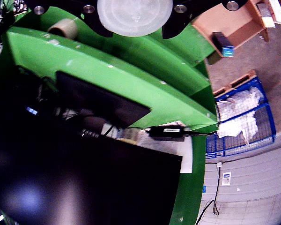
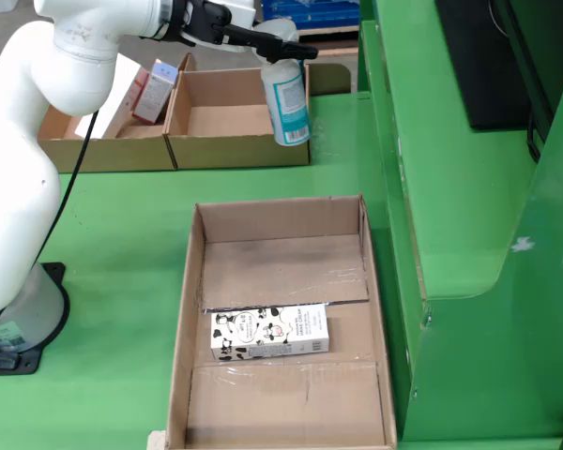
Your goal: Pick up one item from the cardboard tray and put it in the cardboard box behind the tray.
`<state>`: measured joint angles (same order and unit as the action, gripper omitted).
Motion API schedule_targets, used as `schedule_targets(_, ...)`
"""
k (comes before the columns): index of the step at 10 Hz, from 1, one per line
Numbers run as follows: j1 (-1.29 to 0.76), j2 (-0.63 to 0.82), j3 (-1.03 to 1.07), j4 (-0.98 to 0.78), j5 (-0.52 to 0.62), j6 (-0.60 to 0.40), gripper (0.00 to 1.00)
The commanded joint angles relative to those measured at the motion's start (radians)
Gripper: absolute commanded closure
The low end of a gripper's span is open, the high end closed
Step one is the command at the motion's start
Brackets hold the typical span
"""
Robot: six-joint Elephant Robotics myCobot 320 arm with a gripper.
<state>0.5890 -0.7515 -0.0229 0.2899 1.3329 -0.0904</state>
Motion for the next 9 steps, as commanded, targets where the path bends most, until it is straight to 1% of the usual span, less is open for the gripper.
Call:
schedule_targets(1, 0.168, 0.106, 0.023, -0.231, 0.166, 0.039, 1.00)
schedule_targets(2, 0.193, 0.132, 0.023, -0.297, 0.202, 0.038, 1.00)
schedule_targets(3, 0.193, 0.132, 0.023, -0.297, 0.202, 0.038, 1.00)
schedule_targets(4, 0.244, 0.191, 0.023, -0.422, 0.260, 0.025, 1.00)
schedule_targets(9, 0.276, 0.201, 0.023, -0.438, 0.269, 0.019, 1.00)
